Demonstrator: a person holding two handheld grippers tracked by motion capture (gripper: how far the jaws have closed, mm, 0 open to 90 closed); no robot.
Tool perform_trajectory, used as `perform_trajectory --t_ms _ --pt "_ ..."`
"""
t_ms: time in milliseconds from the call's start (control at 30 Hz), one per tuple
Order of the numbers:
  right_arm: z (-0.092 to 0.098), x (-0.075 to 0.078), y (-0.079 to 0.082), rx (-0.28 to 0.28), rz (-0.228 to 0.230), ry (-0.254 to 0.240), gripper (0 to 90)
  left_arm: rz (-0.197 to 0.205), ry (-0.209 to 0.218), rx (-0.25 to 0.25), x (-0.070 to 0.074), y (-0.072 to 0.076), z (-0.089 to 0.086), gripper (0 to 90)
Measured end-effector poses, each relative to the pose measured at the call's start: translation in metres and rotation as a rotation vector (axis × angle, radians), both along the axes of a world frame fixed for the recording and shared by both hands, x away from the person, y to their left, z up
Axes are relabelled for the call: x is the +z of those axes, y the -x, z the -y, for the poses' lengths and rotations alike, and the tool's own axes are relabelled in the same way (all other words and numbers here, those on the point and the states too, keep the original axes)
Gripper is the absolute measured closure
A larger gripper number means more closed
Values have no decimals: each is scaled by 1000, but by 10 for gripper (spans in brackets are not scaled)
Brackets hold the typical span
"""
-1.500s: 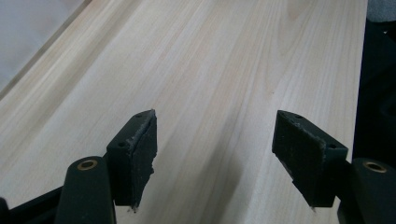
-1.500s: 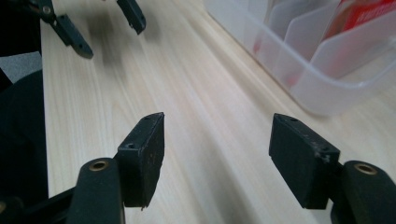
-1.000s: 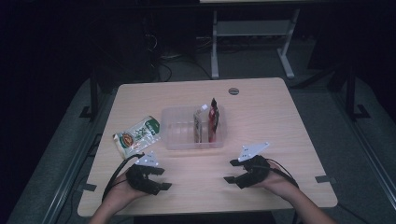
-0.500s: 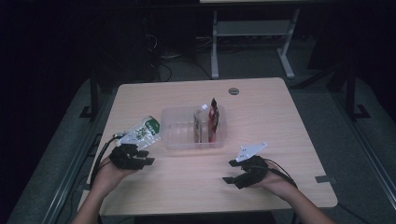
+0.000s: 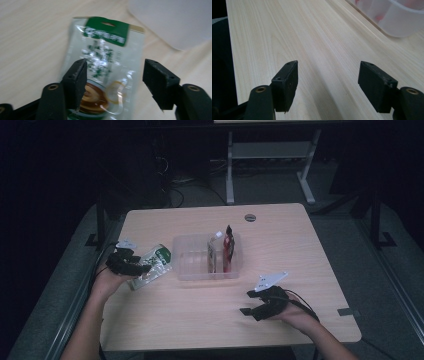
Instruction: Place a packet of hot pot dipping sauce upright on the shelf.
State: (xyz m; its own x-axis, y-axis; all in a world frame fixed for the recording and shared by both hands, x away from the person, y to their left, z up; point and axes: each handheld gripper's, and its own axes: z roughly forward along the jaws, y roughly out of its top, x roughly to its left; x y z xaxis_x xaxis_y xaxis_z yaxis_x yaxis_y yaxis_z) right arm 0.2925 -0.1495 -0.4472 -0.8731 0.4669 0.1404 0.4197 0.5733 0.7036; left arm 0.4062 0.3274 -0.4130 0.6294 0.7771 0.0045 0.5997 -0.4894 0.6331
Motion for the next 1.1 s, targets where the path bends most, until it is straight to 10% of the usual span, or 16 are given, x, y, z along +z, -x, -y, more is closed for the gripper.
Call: perform_trajectory --t_ms 600,1100 --pt "8 -1 3 -20 0 5 327 -84 28 -20 -40 -38 -28 327" --pt "12 -1 4 -45 -41 -4 346 -99 90 -56 -41 -37 -31 734"
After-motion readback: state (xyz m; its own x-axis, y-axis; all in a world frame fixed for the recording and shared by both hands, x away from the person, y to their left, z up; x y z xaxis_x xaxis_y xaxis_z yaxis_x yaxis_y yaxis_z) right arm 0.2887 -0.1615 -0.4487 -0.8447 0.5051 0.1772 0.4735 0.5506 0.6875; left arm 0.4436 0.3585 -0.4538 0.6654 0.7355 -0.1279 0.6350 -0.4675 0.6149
